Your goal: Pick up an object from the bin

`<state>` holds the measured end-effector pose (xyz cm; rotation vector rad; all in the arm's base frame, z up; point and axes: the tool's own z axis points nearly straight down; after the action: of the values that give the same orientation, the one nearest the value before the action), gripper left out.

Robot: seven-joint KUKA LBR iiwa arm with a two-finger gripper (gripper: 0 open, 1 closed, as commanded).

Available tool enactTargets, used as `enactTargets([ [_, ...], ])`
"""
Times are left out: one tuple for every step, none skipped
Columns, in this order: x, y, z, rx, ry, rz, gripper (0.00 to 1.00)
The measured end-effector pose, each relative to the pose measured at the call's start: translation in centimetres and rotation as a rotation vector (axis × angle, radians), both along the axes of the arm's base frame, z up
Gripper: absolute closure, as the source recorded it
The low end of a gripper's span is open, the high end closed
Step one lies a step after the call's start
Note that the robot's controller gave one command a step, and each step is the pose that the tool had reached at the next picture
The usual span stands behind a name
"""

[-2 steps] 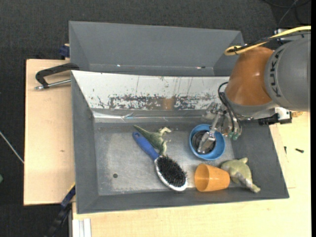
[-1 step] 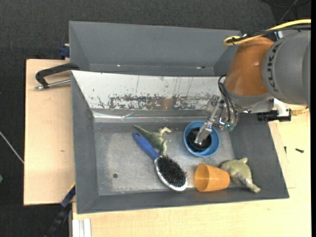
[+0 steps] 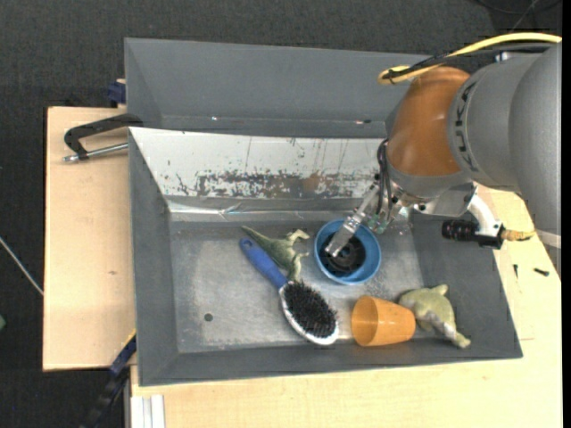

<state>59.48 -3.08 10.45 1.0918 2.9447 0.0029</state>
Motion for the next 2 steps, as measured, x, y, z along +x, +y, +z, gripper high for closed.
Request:
enactTargets([
  [0.44, 0.43, -2.05, -0.001, -0.003, -0.159, 0.0],
  [0.65, 1.21, -2.93, -0.005, -0.002, -0.113, 0.0],
])
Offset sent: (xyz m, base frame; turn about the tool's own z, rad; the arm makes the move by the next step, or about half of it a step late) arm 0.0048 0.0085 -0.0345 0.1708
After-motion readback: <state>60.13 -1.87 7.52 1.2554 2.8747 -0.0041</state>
